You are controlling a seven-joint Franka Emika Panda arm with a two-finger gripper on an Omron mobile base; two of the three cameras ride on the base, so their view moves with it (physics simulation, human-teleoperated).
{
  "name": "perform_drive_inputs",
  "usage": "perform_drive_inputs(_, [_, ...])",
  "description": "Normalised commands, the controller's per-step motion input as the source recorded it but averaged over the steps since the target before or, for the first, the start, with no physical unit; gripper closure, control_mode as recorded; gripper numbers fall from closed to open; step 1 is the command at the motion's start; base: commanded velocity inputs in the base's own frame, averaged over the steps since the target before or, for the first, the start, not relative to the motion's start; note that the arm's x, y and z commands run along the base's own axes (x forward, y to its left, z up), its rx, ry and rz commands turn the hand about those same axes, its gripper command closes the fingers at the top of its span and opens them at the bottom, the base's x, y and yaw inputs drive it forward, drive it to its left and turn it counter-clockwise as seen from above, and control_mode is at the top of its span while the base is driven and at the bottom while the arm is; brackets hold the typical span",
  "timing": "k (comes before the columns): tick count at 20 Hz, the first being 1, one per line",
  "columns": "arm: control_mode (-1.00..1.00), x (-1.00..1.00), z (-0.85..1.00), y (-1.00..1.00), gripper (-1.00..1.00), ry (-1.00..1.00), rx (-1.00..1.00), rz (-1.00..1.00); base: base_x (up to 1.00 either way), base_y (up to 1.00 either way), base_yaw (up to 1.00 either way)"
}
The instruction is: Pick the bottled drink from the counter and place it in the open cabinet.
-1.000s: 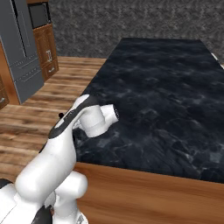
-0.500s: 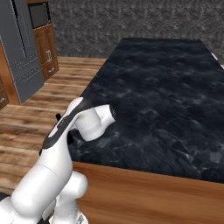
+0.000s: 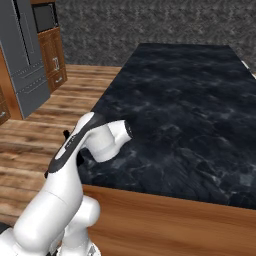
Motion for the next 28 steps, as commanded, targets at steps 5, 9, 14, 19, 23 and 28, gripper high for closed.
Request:
perform_drive_inputs(5, [1.0, 0.0, 0.0, 0.0, 1.0, 0.0, 0.0, 0.0, -0.27, 0.01, -0.07])
perform_drive_inputs(9, [1.0, 0.0, 0.0, 0.0, 1.0, 0.0, 0.0, 0.0, -0.47, 0.0, -0.13])
perform_drive_inputs(14, [1.0, 0.0, 0.0, 0.0, 1.0, 0.0, 0.0, 0.0, -0.59, 0.0, -0.09])
perform_drive_inputs(19, [1.0, 0.0, 0.0, 0.0, 1.0, 0.0, 0.0, 0.0, -0.3, 0.04, 0.0])
perform_drive_inputs(23, [1.0, 0.0, 0.0, 0.0, 1.0, 0.0, 0.0, 0.0, -0.1, 0.02, 0.88])
perform_drive_inputs(28, [1.0, 0.0, 0.0, 0.0, 1.0, 0.0, 0.0, 0.0, -0.05, 0.0, 1.0])
